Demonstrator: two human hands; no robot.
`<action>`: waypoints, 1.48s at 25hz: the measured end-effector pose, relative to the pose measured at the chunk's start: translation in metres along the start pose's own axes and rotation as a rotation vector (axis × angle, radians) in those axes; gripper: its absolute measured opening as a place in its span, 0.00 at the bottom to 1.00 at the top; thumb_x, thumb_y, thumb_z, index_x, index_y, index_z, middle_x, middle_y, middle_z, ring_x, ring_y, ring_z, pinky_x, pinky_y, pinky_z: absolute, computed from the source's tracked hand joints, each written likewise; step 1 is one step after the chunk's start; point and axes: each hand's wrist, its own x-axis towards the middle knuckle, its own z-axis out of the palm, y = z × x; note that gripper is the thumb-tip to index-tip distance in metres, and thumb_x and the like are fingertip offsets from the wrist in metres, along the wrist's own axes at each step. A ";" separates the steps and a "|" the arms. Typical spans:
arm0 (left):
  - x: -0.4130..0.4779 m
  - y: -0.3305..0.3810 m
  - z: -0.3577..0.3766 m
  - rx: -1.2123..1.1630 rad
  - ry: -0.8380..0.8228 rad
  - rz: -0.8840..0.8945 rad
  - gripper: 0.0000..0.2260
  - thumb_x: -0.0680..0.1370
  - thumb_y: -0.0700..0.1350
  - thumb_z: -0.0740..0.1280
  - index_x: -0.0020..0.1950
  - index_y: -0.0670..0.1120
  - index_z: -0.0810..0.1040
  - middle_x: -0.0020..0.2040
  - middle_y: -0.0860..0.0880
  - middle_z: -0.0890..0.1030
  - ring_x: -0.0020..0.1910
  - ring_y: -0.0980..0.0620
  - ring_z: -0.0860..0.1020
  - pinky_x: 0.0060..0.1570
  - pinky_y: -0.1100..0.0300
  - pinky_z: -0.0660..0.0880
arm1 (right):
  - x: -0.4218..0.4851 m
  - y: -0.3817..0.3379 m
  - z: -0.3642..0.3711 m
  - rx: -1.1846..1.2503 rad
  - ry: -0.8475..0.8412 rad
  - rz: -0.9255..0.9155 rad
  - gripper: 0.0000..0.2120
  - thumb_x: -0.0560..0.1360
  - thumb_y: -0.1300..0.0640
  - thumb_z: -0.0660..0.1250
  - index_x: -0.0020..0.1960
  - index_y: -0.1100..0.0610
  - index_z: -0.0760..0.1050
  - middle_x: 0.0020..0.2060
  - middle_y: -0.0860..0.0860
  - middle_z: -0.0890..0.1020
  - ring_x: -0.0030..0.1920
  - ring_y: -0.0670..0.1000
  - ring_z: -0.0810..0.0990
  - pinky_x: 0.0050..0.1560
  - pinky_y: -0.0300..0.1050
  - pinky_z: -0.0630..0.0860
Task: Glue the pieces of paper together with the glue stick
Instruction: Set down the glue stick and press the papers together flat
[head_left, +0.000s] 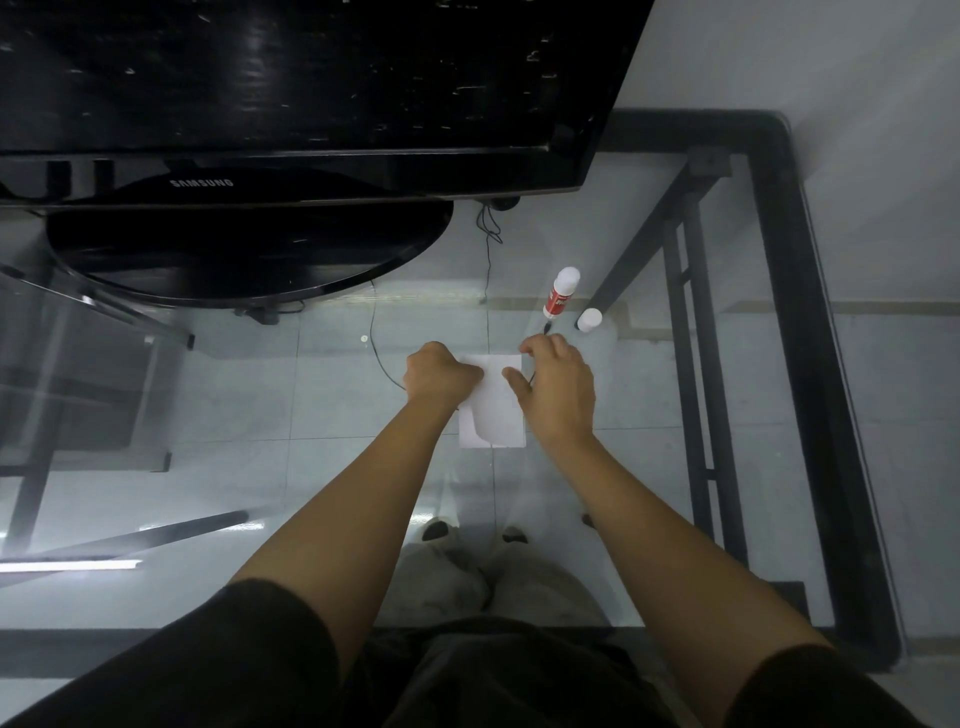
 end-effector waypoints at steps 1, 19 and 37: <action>0.000 0.001 0.000 0.004 -0.002 -0.002 0.05 0.70 0.41 0.66 0.39 0.39 0.73 0.33 0.46 0.74 0.37 0.46 0.75 0.25 0.62 0.66 | -0.002 0.005 -0.001 -0.059 -0.042 -0.160 0.17 0.76 0.52 0.66 0.63 0.55 0.72 0.61 0.54 0.78 0.61 0.56 0.75 0.61 0.50 0.70; 0.011 -0.068 -0.030 1.072 -0.053 0.999 0.27 0.77 0.61 0.39 0.73 0.55 0.34 0.73 0.57 0.36 0.72 0.51 0.31 0.68 0.42 0.30 | -0.008 0.026 -0.004 -0.556 -0.450 -0.489 0.28 0.81 0.44 0.43 0.76 0.52 0.37 0.77 0.48 0.42 0.77 0.50 0.41 0.73 0.58 0.37; -0.020 -0.073 0.005 0.684 -0.023 0.726 0.29 0.78 0.61 0.37 0.75 0.50 0.36 0.77 0.52 0.39 0.76 0.50 0.37 0.74 0.43 0.42 | -0.010 0.025 -0.002 -0.563 -0.439 -0.488 0.29 0.80 0.43 0.43 0.75 0.53 0.36 0.77 0.50 0.42 0.77 0.51 0.41 0.73 0.57 0.38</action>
